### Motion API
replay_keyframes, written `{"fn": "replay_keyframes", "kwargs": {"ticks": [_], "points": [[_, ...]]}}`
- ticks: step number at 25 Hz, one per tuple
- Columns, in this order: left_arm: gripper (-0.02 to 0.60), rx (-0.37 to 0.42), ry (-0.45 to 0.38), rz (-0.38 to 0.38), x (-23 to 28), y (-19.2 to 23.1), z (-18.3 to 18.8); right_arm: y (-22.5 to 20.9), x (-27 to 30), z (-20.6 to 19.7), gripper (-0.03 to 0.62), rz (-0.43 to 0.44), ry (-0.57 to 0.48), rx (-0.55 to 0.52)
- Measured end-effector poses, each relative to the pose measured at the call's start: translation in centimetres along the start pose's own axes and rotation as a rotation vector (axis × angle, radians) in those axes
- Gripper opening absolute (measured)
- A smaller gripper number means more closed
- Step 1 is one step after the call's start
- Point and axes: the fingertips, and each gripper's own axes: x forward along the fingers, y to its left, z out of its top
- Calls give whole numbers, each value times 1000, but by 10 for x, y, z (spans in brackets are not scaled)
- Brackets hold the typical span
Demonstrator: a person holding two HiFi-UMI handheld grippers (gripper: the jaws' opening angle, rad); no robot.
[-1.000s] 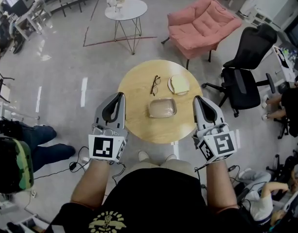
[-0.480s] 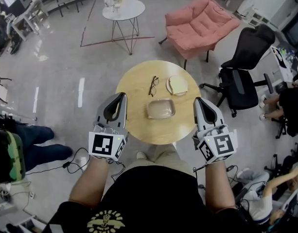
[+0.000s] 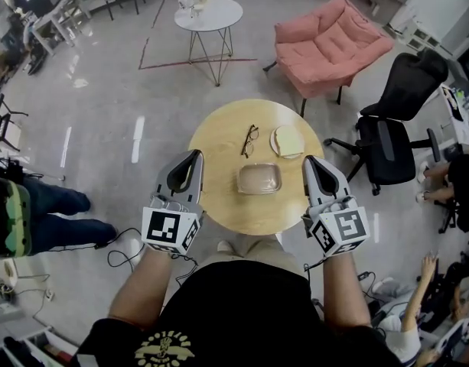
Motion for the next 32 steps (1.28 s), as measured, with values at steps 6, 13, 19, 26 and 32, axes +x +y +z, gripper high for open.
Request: {"fn": "replay_keyframes", "kwargs": {"ticks": [6, 13, 19, 26, 32], "points": [[17, -17, 41, 48, 9, 12, -11, -8, 25, -6, 14, 44, 32, 12], [17, -85, 76, 86, 20, 21, -27, -15, 48, -19, 14, 82, 78, 9], [17, -117, 100, 75, 39, 14, -42, -28, 59, -40, 14, 90, 123, 18], [17, -168, 147, 68, 61, 4, -70, -51, 65, -66, 14, 71, 180, 46], [17, -173, 202, 52, 78, -10, -95, -73, 65, -88, 14, 58, 217, 76]]}}
